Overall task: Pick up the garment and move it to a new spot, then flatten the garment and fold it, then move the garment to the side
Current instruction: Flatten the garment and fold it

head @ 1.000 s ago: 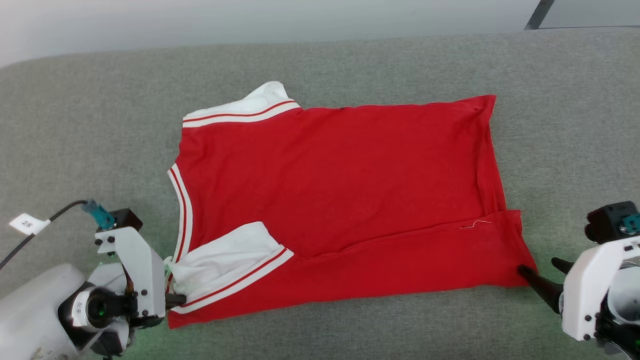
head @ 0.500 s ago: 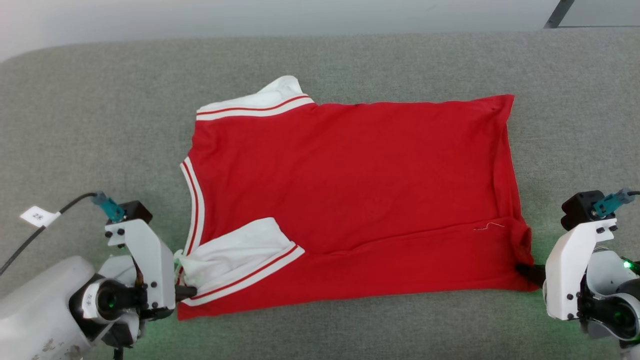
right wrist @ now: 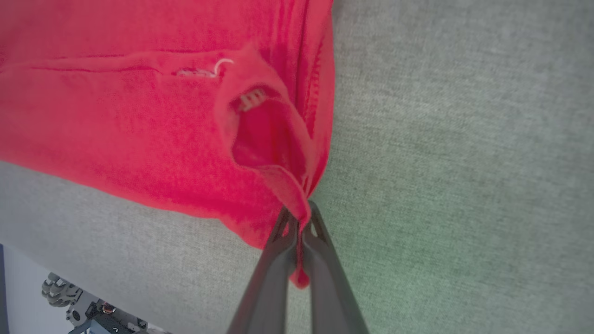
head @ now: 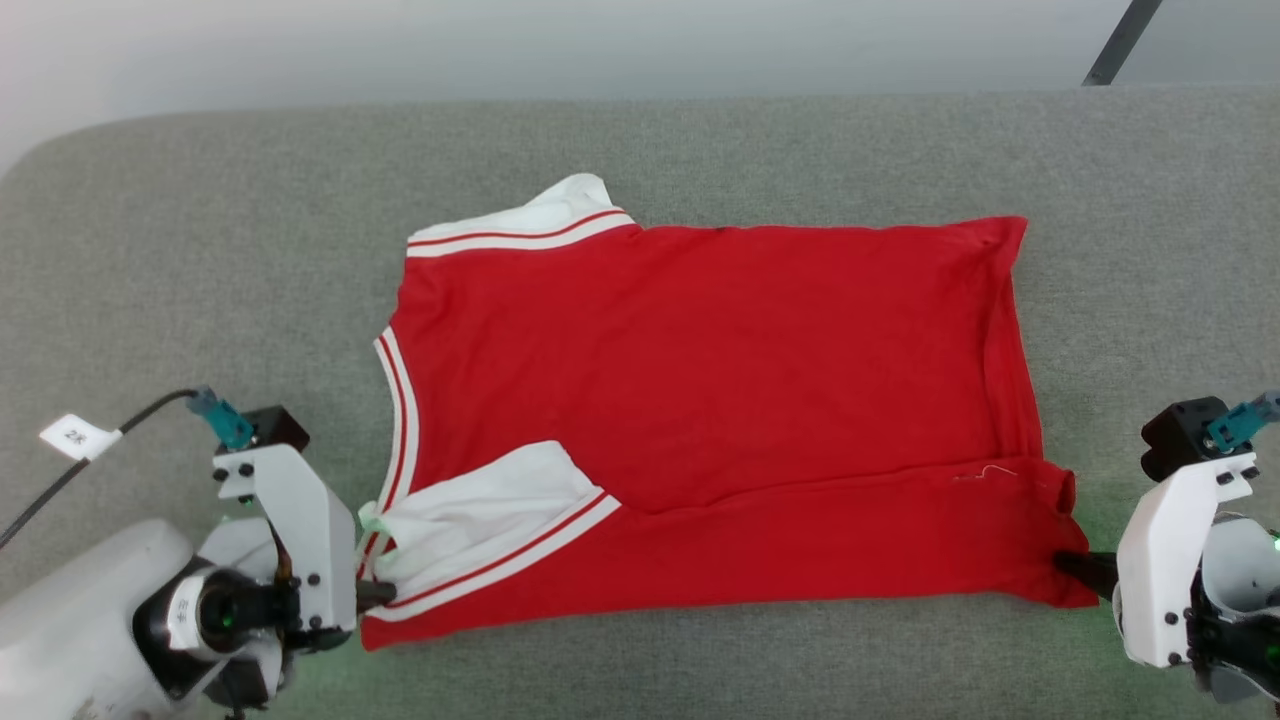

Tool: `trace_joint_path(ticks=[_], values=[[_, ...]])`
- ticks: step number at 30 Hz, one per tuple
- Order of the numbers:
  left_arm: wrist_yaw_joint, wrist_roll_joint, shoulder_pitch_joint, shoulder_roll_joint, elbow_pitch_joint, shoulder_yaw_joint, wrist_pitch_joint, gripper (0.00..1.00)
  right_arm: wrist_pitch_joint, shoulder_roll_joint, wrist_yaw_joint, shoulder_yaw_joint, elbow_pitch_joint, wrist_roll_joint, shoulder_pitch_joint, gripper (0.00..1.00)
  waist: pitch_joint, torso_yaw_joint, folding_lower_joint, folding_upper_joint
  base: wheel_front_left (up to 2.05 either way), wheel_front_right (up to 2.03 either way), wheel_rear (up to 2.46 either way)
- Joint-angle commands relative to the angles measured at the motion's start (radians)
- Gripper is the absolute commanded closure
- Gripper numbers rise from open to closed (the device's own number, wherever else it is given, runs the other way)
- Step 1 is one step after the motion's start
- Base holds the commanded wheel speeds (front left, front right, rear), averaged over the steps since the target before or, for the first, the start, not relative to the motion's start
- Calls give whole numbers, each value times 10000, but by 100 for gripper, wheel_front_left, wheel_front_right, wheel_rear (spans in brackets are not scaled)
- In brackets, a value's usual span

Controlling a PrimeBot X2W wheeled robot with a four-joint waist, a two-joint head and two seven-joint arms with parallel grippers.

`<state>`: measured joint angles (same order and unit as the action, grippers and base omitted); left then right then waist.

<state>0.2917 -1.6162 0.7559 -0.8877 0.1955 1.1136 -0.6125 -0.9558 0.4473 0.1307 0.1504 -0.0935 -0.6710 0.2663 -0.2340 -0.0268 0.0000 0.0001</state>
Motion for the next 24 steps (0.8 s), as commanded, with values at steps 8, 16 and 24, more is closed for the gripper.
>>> trace_joint_path(ticks=[8,16,24], values=[[668,12,-485,-673,-1308,134,-122,100,-622,219,-1,-290,855,48,-762,100,206,-30,0,-1,0,0,0],[1211,-139,-1138,-1227,-2517,271,88,100,-1294,143,-1,-885,1704,216,-1747,100,231,-25,0,-1,0,0,0],[1113,21,-1449,-1090,-2521,341,442,71,-1239,-173,-1,-1069,2036,481,-2112,100,162,-60,0,-1,0,0,0]])
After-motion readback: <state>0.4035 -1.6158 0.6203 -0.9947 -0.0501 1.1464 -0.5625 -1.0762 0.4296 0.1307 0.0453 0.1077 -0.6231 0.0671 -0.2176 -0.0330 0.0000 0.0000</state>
